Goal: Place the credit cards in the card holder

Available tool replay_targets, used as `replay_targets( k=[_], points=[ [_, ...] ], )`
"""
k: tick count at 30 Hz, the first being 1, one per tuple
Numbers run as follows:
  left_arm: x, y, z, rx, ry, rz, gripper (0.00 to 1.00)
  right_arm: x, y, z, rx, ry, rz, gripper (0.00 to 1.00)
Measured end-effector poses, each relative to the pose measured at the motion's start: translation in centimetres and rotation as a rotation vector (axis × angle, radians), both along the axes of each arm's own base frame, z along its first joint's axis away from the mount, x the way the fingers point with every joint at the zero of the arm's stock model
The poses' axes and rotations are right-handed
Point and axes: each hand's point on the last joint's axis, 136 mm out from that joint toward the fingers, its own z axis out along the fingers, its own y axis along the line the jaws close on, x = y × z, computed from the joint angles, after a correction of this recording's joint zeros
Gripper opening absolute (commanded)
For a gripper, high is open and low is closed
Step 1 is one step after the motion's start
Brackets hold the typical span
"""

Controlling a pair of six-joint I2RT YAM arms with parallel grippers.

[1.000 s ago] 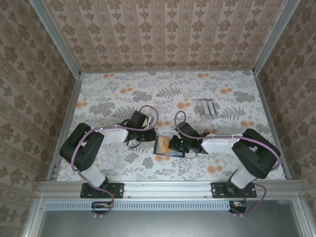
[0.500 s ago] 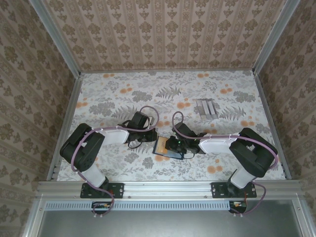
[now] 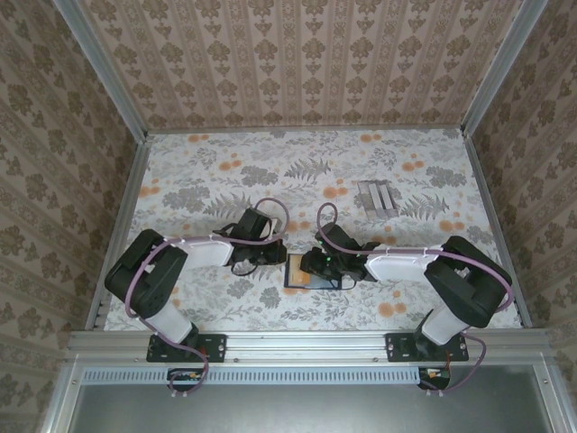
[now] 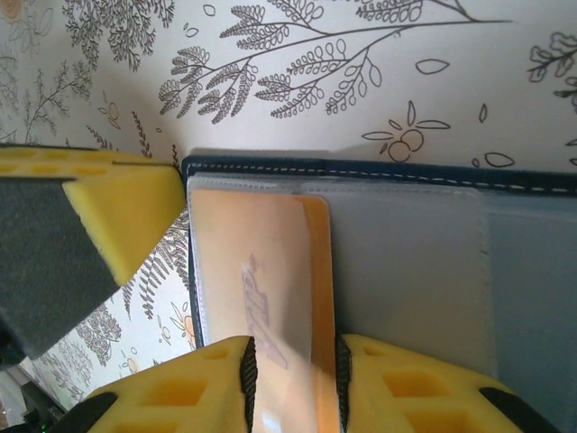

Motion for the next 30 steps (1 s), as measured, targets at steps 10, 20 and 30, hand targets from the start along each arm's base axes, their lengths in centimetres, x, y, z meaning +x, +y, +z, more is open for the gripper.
replay_targets(
  k=[10,20,30],
  points=[
    [-0.3,-0.1,-0.1,-0.02,0.0,0.002,0.08,0.1,0.3,-0.3,0.001,0.014,0.0,0.32],
    [-0.7,0.2,-0.1,-0.024,0.017,0.008,0.11,0.1,1.0,0.3,0.041,0.022,0.003,0.33],
    [-2.2,3.4,0.4,0.029,0.105,0.013,0.21,0.4,0.0,0.5,0.059,0.006,0.023,0.39]
  ],
)
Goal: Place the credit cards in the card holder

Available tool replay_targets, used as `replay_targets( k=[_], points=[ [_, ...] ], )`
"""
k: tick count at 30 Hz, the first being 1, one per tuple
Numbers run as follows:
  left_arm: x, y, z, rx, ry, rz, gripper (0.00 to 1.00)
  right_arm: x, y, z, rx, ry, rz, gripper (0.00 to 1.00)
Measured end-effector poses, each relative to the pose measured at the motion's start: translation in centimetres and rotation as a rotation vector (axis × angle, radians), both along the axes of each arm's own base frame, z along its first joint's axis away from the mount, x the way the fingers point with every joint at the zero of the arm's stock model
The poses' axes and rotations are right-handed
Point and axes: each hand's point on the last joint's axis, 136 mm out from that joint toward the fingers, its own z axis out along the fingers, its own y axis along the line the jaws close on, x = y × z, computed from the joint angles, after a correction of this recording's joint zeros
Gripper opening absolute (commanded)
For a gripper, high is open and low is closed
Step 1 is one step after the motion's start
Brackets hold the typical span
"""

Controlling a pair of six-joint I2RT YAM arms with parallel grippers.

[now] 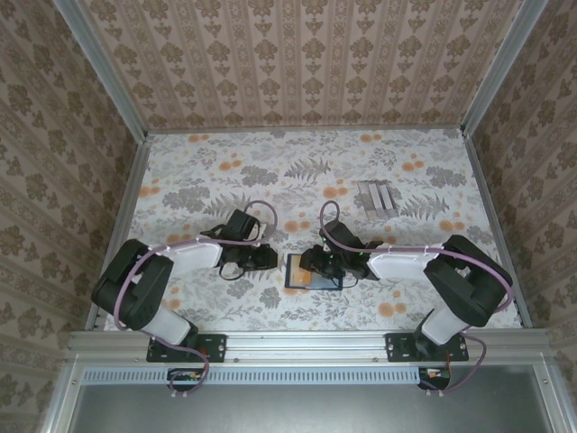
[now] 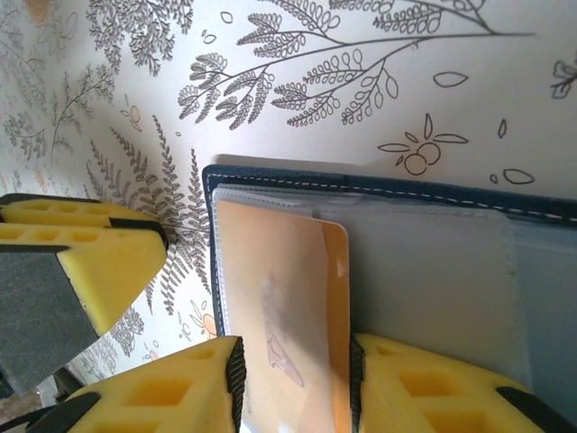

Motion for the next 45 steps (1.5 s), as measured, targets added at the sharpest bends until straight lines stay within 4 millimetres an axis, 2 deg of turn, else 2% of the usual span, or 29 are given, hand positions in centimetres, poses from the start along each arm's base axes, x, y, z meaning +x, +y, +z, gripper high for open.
replay_targets(
  k=[6,14,22,33,39,45],
  points=[
    [-1.6,0.7,1.3,-0.004,0.004,-0.026,0.24,-0.7,-0.5,0.7,-0.024,-0.024,0.049,0.39],
    [-3.8,-0.5,0.4,-0.015,0.041,-0.098,0.2,-1.1,-0.8,0.3,-0.04,-0.014,0.065,0.38],
    [-3.9,-1.7,-0.5,-0.027,0.051,-0.111,0.16,-1.5,-0.3,-0.5,-0.037,0.006,0.085,0.35],
    [-3.8,-2.5,-0.6,-0.048,0.063,-0.098,0.14,-1.3,1.0,-0.3,-0.033,0.005,0.108,0.3],
    [-3.7,-2.6,-0.6,-0.052,0.078,-0.072,0.14,-1.2,1.2,-0.5,-0.046,0.008,0.108,0.3],
    [-3.7,-2.6,-0.6,-0.058,0.08,-0.062,0.14,-1.3,0.8,-0.6,-0.082,-0.006,0.123,0.36]
  ],
)
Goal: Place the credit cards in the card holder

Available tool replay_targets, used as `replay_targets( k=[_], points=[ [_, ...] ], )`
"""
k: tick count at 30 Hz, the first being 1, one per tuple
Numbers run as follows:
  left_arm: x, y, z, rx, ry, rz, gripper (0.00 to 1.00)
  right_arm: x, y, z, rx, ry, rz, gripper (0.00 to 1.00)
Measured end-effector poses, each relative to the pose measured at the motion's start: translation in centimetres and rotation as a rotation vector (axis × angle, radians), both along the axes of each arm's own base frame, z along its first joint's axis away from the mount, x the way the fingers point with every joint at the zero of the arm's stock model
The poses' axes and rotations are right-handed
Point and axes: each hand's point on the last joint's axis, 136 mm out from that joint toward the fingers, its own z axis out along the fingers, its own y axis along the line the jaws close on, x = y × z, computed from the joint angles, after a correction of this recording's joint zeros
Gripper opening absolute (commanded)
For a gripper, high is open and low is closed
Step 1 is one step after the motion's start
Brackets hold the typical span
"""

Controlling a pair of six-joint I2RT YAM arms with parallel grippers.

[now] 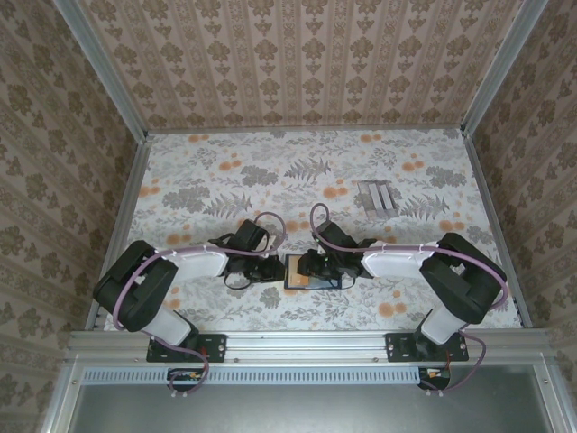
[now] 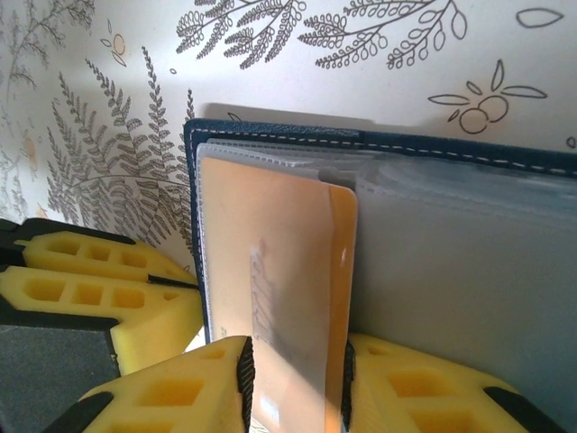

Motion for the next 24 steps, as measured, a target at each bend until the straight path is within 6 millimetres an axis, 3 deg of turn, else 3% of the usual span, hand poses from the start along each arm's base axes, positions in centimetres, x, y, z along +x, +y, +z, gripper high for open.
replay_targets(
  k=[10,18,24],
  points=[
    [0.3,0.4,0.1,0.018,-0.026,0.02,0.14,-0.4,-2.8,1.7,-0.122,-0.057,0.008,0.4],
    [0.3,0.4,0.1,0.022,-0.026,0.021,0.14,-1.0,-6.0,-0.5,-0.213,-0.024,-0.05,0.42],
    [0.4,0.6,0.2,0.038,-0.023,0.015,0.14,0.0,-7.3,-0.3,-0.168,-0.032,-0.126,0.42]
  ],
)
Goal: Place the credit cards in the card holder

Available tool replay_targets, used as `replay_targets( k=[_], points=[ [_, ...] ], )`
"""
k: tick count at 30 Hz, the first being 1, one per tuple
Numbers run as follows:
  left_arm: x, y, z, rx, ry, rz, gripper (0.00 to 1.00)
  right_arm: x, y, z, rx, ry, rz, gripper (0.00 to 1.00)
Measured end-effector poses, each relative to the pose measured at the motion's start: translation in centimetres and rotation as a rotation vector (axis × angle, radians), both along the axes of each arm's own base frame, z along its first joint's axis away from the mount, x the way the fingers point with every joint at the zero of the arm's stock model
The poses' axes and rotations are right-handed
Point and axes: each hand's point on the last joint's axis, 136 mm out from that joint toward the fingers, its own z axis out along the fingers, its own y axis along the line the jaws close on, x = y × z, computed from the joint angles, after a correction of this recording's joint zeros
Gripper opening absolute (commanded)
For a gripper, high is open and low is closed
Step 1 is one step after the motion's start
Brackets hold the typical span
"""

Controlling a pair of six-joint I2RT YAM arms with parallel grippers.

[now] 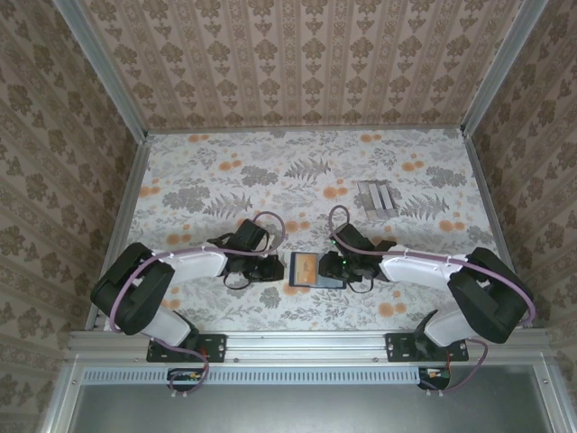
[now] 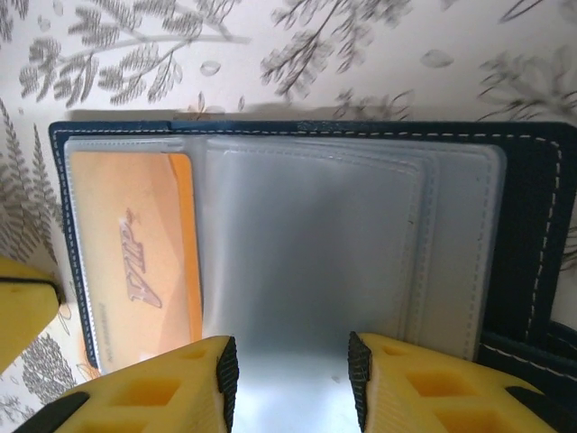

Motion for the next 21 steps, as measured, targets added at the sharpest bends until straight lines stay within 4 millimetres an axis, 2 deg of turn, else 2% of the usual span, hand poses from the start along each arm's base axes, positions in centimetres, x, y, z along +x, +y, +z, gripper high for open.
replay_targets(
  k=[4,8,11,15,21],
  points=[
    [0.3,0.1,0.4,0.005,-0.004,-0.002,0.19,0.2,-1.1,0.5,-0.008,-0.01,-0.029,0.43],
    [0.7,-0.1,1.2,-0.009,-0.023,-0.003,0.25,0.6,-2.2,2.5,0.021,-0.067,-0.057,0.43],
    [0.8,-0.2,1.7,-0.019,-0.032,-0.008,0.27,1.1,-3.6,3.2,0.028,-0.098,-0.082,0.37],
    [1.2,-1.0,2.5,-0.057,-0.044,-0.018,0.29,0.8,-5.1,2.6,-0.013,-0.068,-0.094,0.38],
    [1.6,-1.8,3.2,-0.105,-0.064,-0.022,0.35,-0.3,-5.5,1.0,-0.049,0.0,-0.071,0.45]
  ],
)
